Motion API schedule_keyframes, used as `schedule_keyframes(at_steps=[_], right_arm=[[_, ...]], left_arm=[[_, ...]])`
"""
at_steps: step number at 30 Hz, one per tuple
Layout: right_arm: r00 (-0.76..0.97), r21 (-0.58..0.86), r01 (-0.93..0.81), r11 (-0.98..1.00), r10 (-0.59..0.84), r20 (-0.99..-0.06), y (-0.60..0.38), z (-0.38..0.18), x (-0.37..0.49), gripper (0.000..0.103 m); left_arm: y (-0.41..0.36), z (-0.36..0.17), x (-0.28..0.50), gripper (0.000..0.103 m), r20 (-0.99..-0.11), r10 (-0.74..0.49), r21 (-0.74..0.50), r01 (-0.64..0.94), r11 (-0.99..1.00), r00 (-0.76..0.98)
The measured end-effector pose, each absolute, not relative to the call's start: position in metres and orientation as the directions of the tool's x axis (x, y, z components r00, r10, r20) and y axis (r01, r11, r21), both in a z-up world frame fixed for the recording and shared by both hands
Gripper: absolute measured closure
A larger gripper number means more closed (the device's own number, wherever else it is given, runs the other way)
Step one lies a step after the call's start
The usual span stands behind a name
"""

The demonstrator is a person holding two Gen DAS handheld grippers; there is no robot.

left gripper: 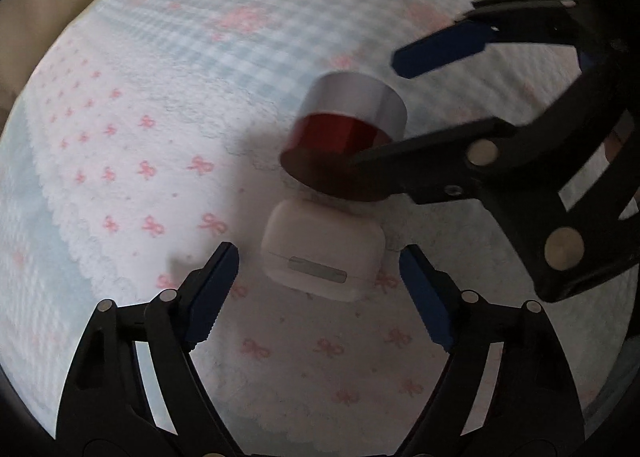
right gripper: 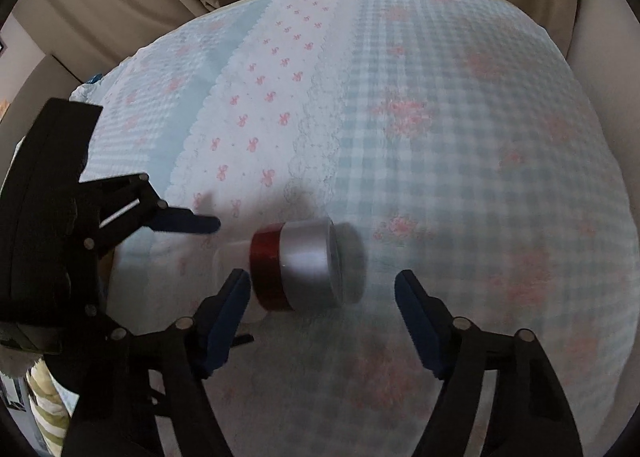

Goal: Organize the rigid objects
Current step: 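Grasp the white earbud case with left tool while right tool grasps red-silver cylinder, then carry the earbud case and cylinder over the cardboard box with both tools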

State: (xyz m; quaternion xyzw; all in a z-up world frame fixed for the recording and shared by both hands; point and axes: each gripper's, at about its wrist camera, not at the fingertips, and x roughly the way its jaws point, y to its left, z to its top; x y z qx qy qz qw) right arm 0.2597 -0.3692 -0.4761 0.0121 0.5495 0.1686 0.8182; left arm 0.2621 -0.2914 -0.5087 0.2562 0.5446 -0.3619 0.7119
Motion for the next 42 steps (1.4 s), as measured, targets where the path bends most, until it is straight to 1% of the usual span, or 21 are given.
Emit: schedule_keyframes(at_steps=[8, 9, 10, 11, 12, 13, 20, 27, 35, 42], right_arm=[[0.337, 0.234, -0.298, 0.925, 0.331, -0.881, -0.362, -0.487, 0.264, 0.034], [0.336, 0.232, -0.300, 0.925, 0.330, -0.882, -0.361, -0.488, 0.265, 0.036], [0.328, 0.234, -0.306, 0.923, 0.332, -0.884, -0.359, -0.491, 0.267, 0.041], [0.313, 0.256, -0.312, 0.915, 0.354, -0.881, -0.358, -0.493, 0.268, 0.052], [0.306, 0.276, -0.311, 0.909, 0.371, -0.877, -0.358, -0.494, 0.269, 0.059], [0.310, 0.273, -0.308, 0.911, 0.367, -0.877, -0.358, -0.494, 0.268, 0.059], [0.304, 0.280, -0.288, 0.916, 0.365, -0.880, -0.356, -0.491, 0.269, 0.060], [0.312, 0.283, -0.244, 0.927, 0.352, -0.882, -0.368, -0.475, 0.265, 0.064], [0.368, 0.258, -0.228, 0.939, 0.328, -0.870, -0.380, -0.419, 0.251, 0.065], [0.439, 0.245, -0.207, 0.947, 0.314, -0.842, -0.381, -0.348, 0.228, 0.065]], left_arm=[[-0.296, -0.519, 0.266, 0.022, -0.946, -0.277, -0.018, 0.827, 0.562, 0.167], [-0.297, -0.520, 0.267, 0.023, -0.944, -0.285, -0.021, 0.829, 0.559, 0.168], [-0.296, -0.520, 0.268, 0.029, -0.940, -0.296, -0.025, 0.831, 0.556, 0.170], [-0.297, -0.520, 0.268, 0.032, -0.936, -0.305, -0.025, 0.834, 0.551, 0.174], [-0.297, -0.520, 0.269, 0.039, -0.934, -0.309, -0.023, 0.836, 0.548, 0.177], [-0.298, -0.518, 0.269, 0.044, -0.933, -0.312, -0.020, 0.837, 0.547, 0.181], [-0.301, -0.515, 0.269, 0.044, -0.934, -0.309, -0.020, 0.835, 0.550, 0.181], [-0.294, -0.500, 0.273, 0.044, -0.944, -0.288, -0.050, 0.797, 0.601, 0.158], [-0.283, -0.449, 0.275, 0.044, -0.937, -0.298, -0.076, 0.727, 0.683, 0.183], [-0.266, -0.377, 0.265, 0.044, -0.907, -0.344, -0.122, 0.627, 0.769, 0.245]])
